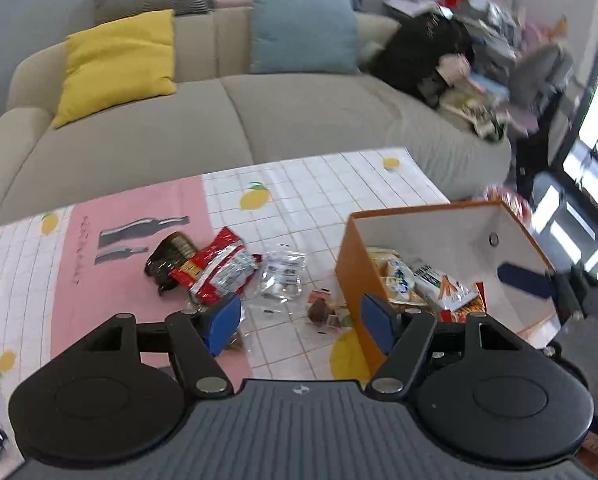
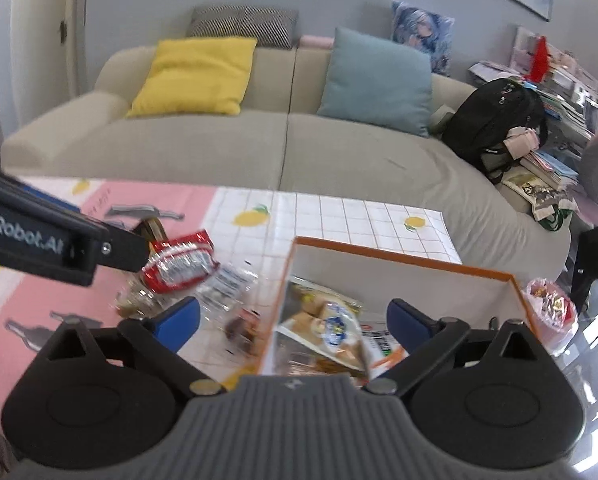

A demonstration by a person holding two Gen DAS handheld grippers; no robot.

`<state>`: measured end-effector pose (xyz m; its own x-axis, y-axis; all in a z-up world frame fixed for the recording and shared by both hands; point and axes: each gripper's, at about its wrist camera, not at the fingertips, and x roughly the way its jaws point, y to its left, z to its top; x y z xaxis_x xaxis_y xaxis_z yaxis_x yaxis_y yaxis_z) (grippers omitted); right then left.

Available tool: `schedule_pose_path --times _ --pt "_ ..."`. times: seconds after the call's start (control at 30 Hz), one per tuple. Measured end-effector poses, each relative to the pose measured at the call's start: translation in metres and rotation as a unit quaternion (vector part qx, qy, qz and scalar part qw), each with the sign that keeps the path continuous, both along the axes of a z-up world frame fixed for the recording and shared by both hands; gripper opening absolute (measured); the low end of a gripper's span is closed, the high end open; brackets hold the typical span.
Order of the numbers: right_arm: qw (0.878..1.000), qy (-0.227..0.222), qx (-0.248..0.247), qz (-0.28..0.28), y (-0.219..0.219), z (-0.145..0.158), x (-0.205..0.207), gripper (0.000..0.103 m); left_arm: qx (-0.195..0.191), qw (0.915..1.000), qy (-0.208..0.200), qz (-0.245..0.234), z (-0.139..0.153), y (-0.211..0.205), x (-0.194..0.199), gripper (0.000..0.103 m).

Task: Organize snacks
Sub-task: 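Open both tools to release the packs and withdraw from the box, then grasp the clear dried-fruit bag with left tool while right tool grasps brown candy bag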

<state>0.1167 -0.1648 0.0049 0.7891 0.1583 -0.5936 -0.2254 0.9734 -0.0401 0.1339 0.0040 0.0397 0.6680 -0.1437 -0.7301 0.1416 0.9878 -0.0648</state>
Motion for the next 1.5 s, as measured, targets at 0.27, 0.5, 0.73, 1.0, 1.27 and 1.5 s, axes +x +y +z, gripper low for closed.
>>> schedule_pose_path --times 0.27,0.5,0.73,1.0,1.27,1.5 --pt "0.999 -0.029 -0.006 -0.036 0.034 -0.028 -0.028 0.099 -0.011 0.9985 -0.019 0.050 -0.037 0.048 -0.030 0.081" --pt "0.997 -0.058 -0.028 -0.031 0.054 -0.044 -0.040 0.099 0.014 0.9982 -0.019 0.054 -0.069 0.066 -0.046 0.080" --pt "0.997 -0.069 -0.039 0.014 0.073 -0.051 -0.041 0.084 0.000 0.9983 -0.016 0.056 -0.085 0.078 -0.047 0.076" --pt "0.994 -0.047 -0.089 0.050 0.101 -0.073 -0.023 0.070 -0.017 0.9981 -0.007 0.059 -0.094 0.093 -0.032 0.076" --pt "0.988 -0.012 -0.151 0.042 0.120 -0.103 0.017 0.054 -0.002 0.9988 0.005 0.048 -0.106 0.091 -0.004 0.077" --pt "0.985 -0.003 -0.173 0.029 0.123 -0.125 0.047 0.053 -0.018 0.9989 0.018 0.039 -0.128 0.092 0.024 0.077"
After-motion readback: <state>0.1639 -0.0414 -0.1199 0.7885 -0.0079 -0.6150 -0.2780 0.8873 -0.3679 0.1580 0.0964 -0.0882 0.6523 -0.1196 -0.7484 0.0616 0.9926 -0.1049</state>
